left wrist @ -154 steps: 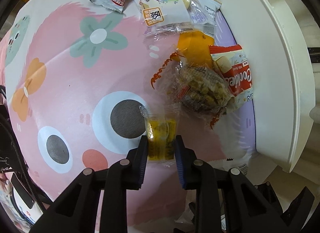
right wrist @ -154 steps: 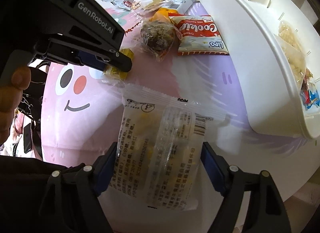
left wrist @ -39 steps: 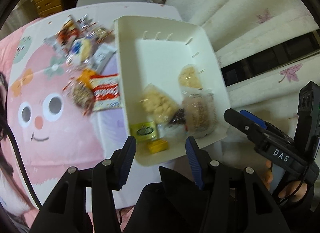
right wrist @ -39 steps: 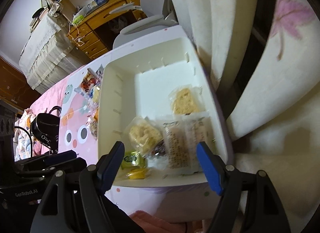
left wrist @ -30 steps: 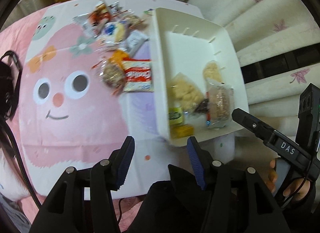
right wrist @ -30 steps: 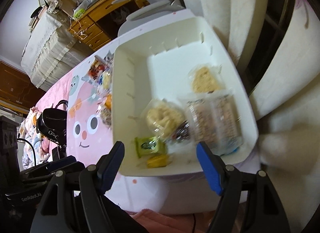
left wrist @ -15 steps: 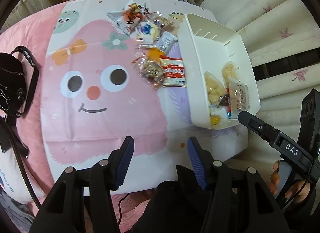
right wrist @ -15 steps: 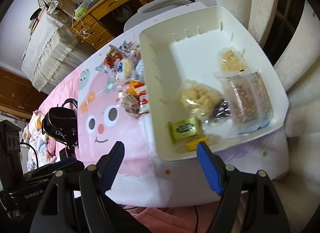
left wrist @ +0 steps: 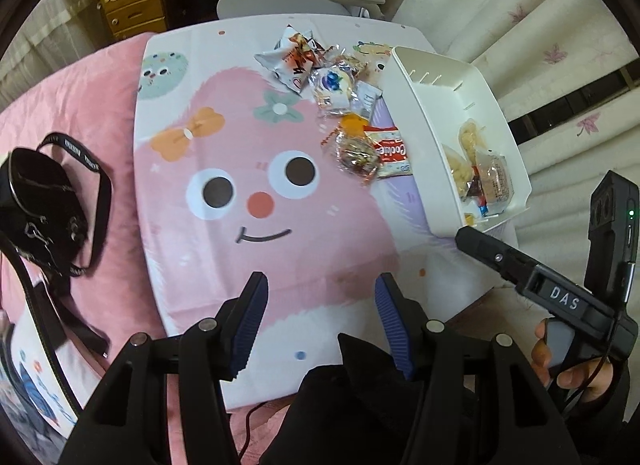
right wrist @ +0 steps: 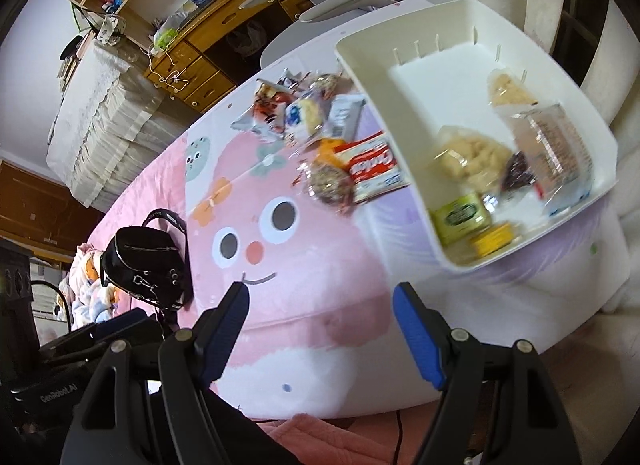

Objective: Organize snacks
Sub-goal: 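Withdraw both grippers from the tray back over the remaining snacks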

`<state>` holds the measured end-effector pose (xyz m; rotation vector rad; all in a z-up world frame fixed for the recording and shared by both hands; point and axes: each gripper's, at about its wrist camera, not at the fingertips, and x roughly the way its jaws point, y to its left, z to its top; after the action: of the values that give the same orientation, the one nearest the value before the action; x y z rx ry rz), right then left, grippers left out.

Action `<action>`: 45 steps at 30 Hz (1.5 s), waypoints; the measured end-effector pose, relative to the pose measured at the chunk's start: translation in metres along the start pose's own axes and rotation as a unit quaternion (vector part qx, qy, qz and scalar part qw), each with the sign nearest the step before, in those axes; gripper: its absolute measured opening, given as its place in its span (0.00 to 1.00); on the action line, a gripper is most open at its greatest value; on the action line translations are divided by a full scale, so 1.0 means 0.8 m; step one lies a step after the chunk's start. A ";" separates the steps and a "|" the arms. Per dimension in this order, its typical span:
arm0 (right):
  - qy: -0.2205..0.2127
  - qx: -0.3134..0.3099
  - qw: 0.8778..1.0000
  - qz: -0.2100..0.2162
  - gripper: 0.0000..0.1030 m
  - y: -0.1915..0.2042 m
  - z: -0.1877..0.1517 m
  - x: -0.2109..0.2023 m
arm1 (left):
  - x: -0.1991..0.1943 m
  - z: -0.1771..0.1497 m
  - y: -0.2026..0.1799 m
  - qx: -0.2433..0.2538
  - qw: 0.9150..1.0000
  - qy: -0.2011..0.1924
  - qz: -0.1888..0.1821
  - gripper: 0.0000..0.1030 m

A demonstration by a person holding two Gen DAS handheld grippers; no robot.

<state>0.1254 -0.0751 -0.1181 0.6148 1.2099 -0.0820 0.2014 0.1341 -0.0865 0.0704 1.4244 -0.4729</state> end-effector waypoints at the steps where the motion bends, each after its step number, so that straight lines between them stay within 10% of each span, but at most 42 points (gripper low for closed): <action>1: -0.002 0.004 1.000 0.000 0.73 0.007 -0.005 0.004 | -0.001 0.001 0.004 0.004 1.000 0.000 0.000 0.53; 24: -0.075 -0.123 0.987 -0.065 0.70 0.084 -0.033 0.034 | 0.037 0.100 0.025 0.016 1.000 0.007 -0.012 0.61; 45: -0.146 -0.244 0.950 -0.130 0.70 0.067 0.031 0.152 | 0.191 0.256 -0.020 0.011 0.998 0.051 -0.027 0.67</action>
<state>0.2122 -0.0111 -0.2000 0.0045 0.9660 -0.0878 0.3974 0.0114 -0.1964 0.0750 1.5247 -0.5349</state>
